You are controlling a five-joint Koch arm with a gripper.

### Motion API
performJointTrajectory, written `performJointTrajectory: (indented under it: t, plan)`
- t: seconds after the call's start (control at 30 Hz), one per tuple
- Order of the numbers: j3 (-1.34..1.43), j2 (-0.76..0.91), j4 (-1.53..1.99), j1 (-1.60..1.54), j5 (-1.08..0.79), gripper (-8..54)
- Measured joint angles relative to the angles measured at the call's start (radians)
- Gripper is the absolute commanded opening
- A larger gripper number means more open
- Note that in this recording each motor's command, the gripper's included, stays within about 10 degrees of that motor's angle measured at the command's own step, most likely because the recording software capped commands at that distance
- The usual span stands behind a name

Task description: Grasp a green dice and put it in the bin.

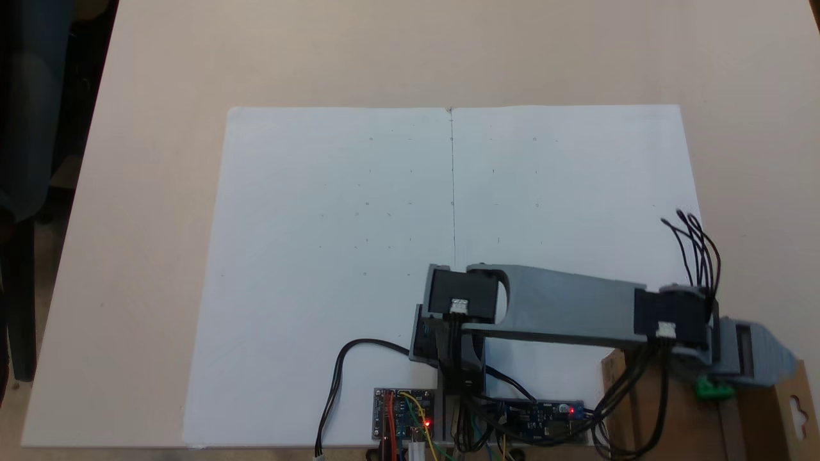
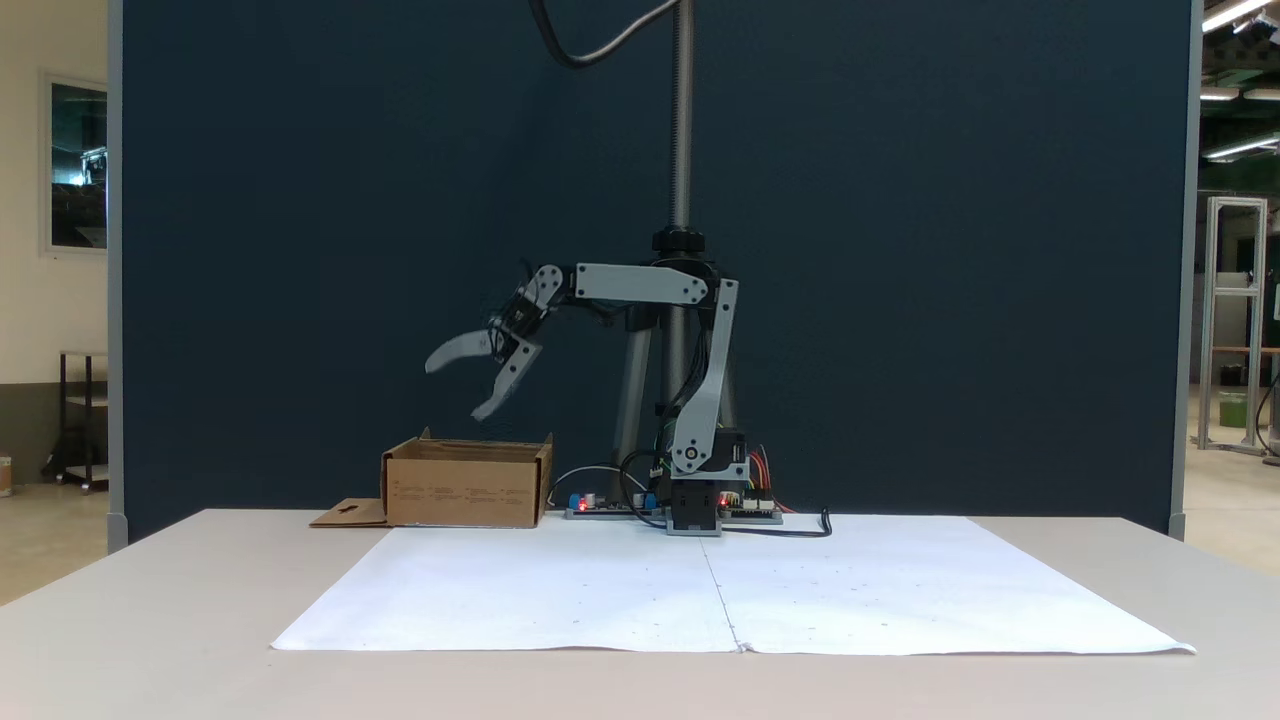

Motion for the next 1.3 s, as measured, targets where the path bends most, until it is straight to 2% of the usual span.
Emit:
performJointTrajectory:
  t: [0.3, 0.9, 1.03, 1.3]
  plan:
    - [0.000, 0.156, 0.000, -0.420, 0.095, 43.4]
    - [-0.008, 0.186, -0.003, -1.330, 0.097, 43.6]
    - [0.091, 0.204, -0.034, -1.468, 0.097, 44.6]
    - [0.543, 0.385, -0.318, -1.591, 0.097, 44.9]
